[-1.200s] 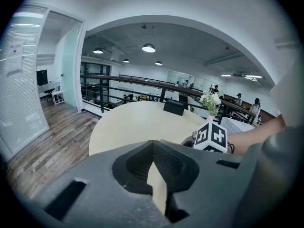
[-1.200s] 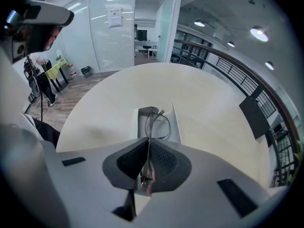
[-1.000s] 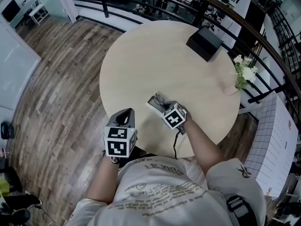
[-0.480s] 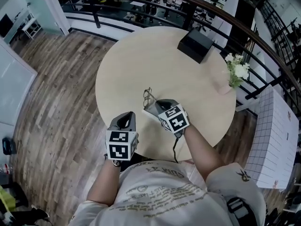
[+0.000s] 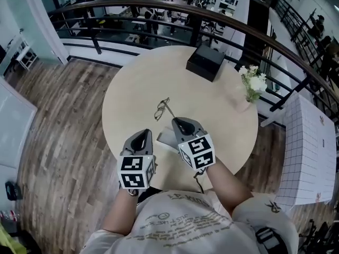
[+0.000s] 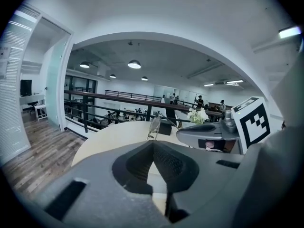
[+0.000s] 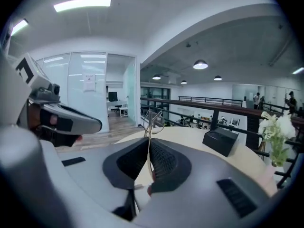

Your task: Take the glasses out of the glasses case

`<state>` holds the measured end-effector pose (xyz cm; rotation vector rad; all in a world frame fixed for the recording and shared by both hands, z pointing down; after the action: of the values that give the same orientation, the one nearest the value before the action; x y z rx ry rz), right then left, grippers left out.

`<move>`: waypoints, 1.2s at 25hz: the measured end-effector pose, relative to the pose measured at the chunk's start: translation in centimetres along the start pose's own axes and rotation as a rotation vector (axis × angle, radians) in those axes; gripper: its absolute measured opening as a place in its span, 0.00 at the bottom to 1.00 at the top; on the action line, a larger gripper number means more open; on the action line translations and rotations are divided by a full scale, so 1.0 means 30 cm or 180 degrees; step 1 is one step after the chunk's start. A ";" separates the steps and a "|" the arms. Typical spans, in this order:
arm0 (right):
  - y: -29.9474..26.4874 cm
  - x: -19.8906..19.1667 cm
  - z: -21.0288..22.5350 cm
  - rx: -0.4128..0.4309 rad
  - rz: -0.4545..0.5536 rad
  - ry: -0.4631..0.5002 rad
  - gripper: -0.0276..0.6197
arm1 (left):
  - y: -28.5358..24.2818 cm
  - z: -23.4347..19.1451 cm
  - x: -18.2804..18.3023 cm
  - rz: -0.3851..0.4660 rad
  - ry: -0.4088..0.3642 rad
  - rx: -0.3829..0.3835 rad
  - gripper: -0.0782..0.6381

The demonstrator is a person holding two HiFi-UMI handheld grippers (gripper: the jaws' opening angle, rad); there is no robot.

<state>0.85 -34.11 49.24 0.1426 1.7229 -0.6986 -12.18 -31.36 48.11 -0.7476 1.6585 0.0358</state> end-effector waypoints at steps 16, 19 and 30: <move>0.333 0.064 0.093 -0.1348 0.0468 -0.0382 0.08 | -0.068 0.219 0.078 0.0131 -0.0263 -0.0740 0.13; 0.334 0.040 0.147 -0.1461 0.0450 -0.0473 0.08 | -0.126 0.253 0.082 0.0082 -0.0293 -0.0817 0.13; 0.354 0.024 0.183 -0.1621 0.0405 -0.0490 0.08 | -0.161 0.302 0.084 0.0057 -0.0368 -0.0971 0.13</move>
<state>10.08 -28.55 44.03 -0.1515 1.6733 -0.1589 -2.02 -32.50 45.45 -0.9418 1.5665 0.3450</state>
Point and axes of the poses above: the fingertips, and each gripper's own axes: y backward along the fingers, z to its right, x out of its top, the point moved 4 cm from there along y, backward along the fingers, and after that the axes turned 5 degrees about y, right-handed, at the moved point
